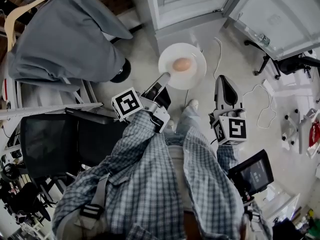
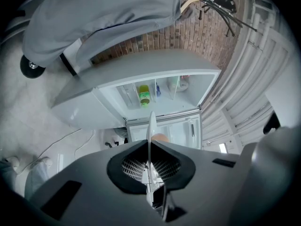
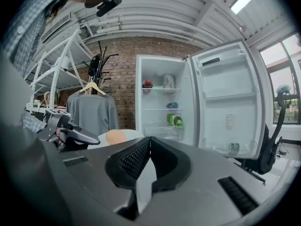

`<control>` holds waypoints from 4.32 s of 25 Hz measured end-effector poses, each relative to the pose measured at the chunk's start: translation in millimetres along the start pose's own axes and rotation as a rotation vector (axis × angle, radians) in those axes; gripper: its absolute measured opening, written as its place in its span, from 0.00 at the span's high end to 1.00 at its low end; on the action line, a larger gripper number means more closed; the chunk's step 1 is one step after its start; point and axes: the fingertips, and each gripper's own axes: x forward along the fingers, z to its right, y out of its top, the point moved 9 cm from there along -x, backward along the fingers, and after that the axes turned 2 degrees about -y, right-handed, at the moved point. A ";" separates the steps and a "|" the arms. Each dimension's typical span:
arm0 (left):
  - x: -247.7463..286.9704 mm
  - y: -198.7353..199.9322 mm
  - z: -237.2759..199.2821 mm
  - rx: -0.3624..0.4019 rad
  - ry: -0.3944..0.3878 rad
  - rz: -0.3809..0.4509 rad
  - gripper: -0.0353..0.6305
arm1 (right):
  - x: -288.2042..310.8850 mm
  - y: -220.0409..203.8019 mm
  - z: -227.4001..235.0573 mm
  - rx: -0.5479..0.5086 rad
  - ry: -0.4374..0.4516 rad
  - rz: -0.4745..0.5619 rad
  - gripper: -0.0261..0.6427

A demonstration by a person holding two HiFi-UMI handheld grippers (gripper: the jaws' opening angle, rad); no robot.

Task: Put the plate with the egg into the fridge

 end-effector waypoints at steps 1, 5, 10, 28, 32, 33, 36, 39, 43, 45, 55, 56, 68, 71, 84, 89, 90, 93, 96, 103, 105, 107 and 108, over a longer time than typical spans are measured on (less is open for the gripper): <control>5.6 -0.3 1.1 -0.004 -0.004 0.008 0.92 | 4.1 0.1 5.2 0.001 0.007 -0.002 0.95; 27.7 -2.2 5.8 -0.013 -0.011 0.039 0.92 | 21.2 2.7 27.6 0.010 0.034 -0.006 0.95; 56.9 -5.3 9.0 -0.018 -0.006 0.074 0.92 | 42.6 8.9 56.5 0.008 0.071 0.000 0.95; 156.9 -15.6 12.8 -0.025 -0.007 0.117 0.92 | 83.8 17.6 156.4 0.025 0.099 0.010 0.95; 174.2 -14.1 13.5 -0.007 -0.003 0.134 0.92 | 92.5 17.5 177.0 0.030 0.106 0.013 0.95; 177.0 -13.9 13.6 -0.005 -0.003 0.142 0.92 | 94.5 17.3 181.1 0.030 0.109 0.014 0.95; 183.1 -12.7 14.1 0.000 -0.001 0.163 0.92 | 99.8 17.2 190.1 0.034 0.116 0.017 0.95; 186.5 -12.3 15.1 0.000 -0.003 0.179 0.92 | 102.8 18.2 193.8 0.029 0.130 0.012 0.95; 191.6 -10.5 15.8 0.003 -0.011 0.198 0.92 | 107.5 22.2 196.2 0.029 0.140 -0.006 0.95; 194.5 -9.6 16.1 0.004 -0.012 0.203 0.92 | 110.4 22.8 198.4 0.016 0.155 0.017 0.95; 206.7 -4.7 12.8 -0.007 0.000 0.197 0.92 | 119.8 21.1 201.6 0.002 0.158 0.002 0.95; 208.3 -2.6 11.9 -0.008 0.002 0.192 0.92 | 121.0 19.8 201.4 0.003 0.155 -0.005 0.95; 253.2 46.7 11.7 -0.002 -0.015 0.150 0.92 | 165.0 40.7 195.1 -0.126 0.127 -0.057 0.95; 265.0 60.7 10.5 -0.002 -0.013 0.143 0.92 | 182.8 49.7 195.4 -0.133 0.134 0.041 0.95; 298.2 124.7 13.5 0.015 -0.036 0.125 0.92 | 253.5 75.5 186.7 -0.177 0.134 0.058 0.95; 311.1 142.5 15.4 0.022 -0.072 0.093 0.92 | 278.6 82.6 183.6 -0.195 0.115 0.058 0.95; 313.3 145.7 15.0 0.021 -0.077 0.086 0.92 | 284.2 85.0 180.9 -0.191 0.119 0.075 0.95; 316.8 153.6 13.7 0.028 -0.053 0.064 0.92 | 295.5 94.8 175.7 -0.186 0.112 0.099 0.95; 325.7 157.2 19.6 0.012 -0.077 0.062 0.92 | 297.7 97.0 185.2 -0.200 0.079 0.011 0.95; 331.5 173.5 22.7 0.010 -0.067 0.105 0.92 | 318.2 103.7 192.0 -0.229 0.103 0.013 0.95; 334.1 177.3 22.6 0.010 -0.066 0.123 0.92 | 326.0 109.5 190.6 -0.218 0.121 0.054 0.95; 337.4 180.4 21.7 0.011 -0.051 0.144 0.92 | 333.9 114.1 190.8 -0.213 0.142 0.092 0.95; 339.3 181.5 21.2 0.008 -0.043 0.155 0.92 | 338.1 115.5 191.4 -0.213 0.155 0.106 0.95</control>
